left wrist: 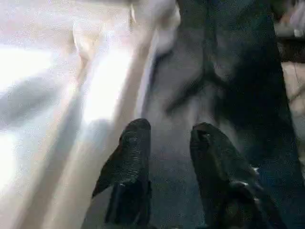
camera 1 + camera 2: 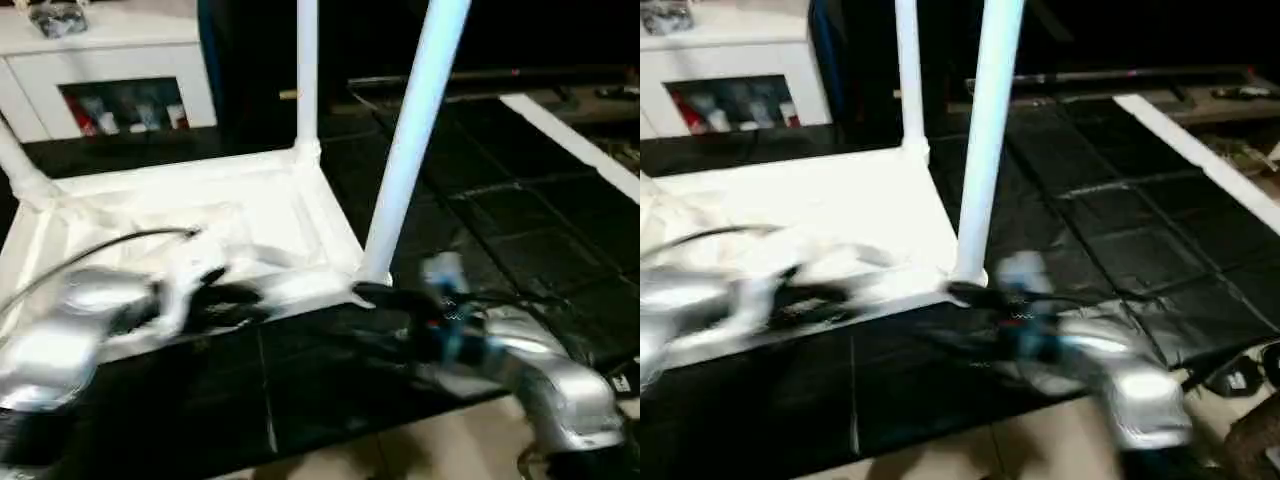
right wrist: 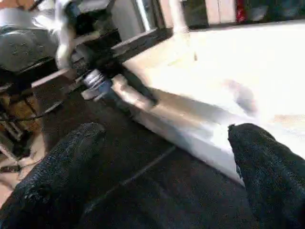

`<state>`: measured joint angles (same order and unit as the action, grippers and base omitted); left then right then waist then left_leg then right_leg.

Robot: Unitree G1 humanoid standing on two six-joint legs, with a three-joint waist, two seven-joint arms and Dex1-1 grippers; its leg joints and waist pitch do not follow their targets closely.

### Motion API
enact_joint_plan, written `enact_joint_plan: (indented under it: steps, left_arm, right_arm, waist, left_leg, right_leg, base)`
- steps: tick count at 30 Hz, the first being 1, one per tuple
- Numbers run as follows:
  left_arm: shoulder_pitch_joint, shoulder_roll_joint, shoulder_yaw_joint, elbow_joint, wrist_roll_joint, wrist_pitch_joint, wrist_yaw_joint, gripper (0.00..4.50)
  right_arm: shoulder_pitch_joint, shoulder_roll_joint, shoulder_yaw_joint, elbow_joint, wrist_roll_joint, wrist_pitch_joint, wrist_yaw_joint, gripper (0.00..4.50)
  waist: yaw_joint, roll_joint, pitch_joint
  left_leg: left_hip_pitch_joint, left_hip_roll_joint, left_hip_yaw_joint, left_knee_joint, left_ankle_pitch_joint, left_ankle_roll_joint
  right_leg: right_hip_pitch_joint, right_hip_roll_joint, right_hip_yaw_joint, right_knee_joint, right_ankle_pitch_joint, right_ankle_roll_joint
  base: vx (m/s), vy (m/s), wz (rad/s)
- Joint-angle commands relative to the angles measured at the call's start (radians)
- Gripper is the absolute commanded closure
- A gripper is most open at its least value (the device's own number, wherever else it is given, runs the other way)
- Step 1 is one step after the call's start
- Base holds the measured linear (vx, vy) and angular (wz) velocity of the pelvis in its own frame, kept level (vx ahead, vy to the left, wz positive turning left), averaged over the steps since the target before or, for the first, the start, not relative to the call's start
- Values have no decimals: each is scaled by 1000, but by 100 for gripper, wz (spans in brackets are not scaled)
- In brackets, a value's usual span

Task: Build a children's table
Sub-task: Rotate table base

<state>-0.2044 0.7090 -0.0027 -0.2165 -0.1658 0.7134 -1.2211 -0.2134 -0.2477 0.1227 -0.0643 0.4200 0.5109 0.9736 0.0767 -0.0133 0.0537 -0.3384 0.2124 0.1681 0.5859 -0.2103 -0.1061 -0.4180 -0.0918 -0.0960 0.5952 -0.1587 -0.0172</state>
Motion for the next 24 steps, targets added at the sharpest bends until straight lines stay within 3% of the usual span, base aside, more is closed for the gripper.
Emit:
enact_joint_plan:
  steps: [1, 4, 5, 6, 8, 9, 13, 17, 19, 24]
  left_arm:
    - [53, 63, 62, -84, -23, 60, -27, 257]
    - [122, 126, 109, -134, -37, 96, -49, 230]
    - [130, 132, 111, -143, -40, 103, -49, 211]
    - [173, 160, 108, -178, -42, 132, -38, 199]
    - [186, 165, 99, -184, -35, 135, -30, 199]
    - [199, 169, 73, -186, -18, 142, -1, 185]
    - [211, 171, 25, -182, 24, 154, 62, 160]
    - [205, 140, -19, -157, 65, 136, 126, 119]
    - [176, 97, -30, -108, 91, 115, 194, 115]
    - [131, 47, -61, -36, 126, 83, 291, 67]
  right_arm:
    - [-43, 38, 36, 40, -54, -43, -63, 0]
    - [-96, 100, 73, 117, -105, -75, -127, 0]
    - [-106, 112, 78, 134, -117, -82, -145, 0]
    - [-166, 176, 103, 241, -185, -126, -246, 0]
    - [-189, 199, 110, 286, -208, -142, -281, 0]
    - [-224, 232, 113, 355, -237, -163, -340, 0]
    - [-268, 285, 97, 446, -251, -193, -422, 0]
    - [-307, 325, 51, 560, -270, -224, -558, 0]
    - [-335, 332, -6, 641, -273, -267, -632, 0]
    - [-380, 299, -91, 745, -256, -335, -733, 0]
  waist:
    - [-4, 3, -49]
    - [-7, 2, -47]
    - [-4, 7, -48]
    - [0, 5, -49]
    - [-4, 3, -45]
    - [-2, 6, -49]
    - [1, 5, -52]
    - [0, 6, -53]
    - [1, 6, -52]
    - [6, 6, -57]
  left_leg:
    - [-3, 16, -2, -83, -233, 14]
    - [-3, 14, -4, -89, -243, 5]
    - [4, 17, -3, -89, -247, 0]
    - [7, 18, -2, -88, -237, -12]
    - [1, 14, -5, -97, -277, -29]
    - [9, 15, -3, -92, -276, -35]
    - [5, 13, -2, -92, -243, -39]
    - [4, 11, 0, -90, -229, -49]
    - [5, 9, 1, -89, -245, -51]
    - [7, 8, 0, -85, -239, -49]
  right_leg:
    - [45, -47, 48, -78, -465, -123]
    - [43, -45, 50, -78, -456, -126]
    - [39, -43, 51, -76, -422, -133]
    - [35, -43, 55, -66, -360, -153]
    - [43, -40, 53, -65, -375, -157]
    - [38, -42, 58, -63, -347, -160]
    - [47, -40, 59, -54, -271, -174]
    - [49, -40, 60, -52, -249, -175]
    - [49, -41, 61, -54, -269, -168]
    - [51, -40, 59, -50, -248, -165]
  base:
    - [0, 0, 0]
    - [0, 0, 0]
    - [0, 0, 0]
    - [0, 0, 0]
    - [0, 0, 0]
    - [0, 0, 0]
    - [0, 0, 0]
    - [0, 0, 0]
    - [0, 0, 0]
    - [0, 0, 0]
